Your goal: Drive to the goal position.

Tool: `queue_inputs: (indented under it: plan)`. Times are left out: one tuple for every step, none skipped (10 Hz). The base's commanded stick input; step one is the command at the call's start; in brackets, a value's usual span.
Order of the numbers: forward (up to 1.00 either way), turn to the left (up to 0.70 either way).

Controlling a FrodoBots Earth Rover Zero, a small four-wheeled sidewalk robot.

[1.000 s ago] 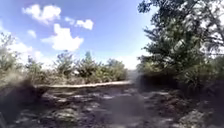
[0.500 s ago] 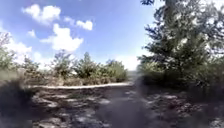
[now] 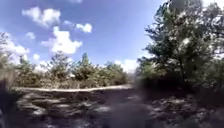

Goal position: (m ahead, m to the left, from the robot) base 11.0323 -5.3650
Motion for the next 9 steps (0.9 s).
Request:
queue_inputs:
  plan:
    - [0.7,0.0]
    - [0.7,0.0]
    - [0.7,0.0]
    - [0.7,0.0]
    - [0.7,0.0]
    - [0.7,0.0]
    - [0.7,0.0]
    - [0.7,0.0]
    - [0.7,0.0]
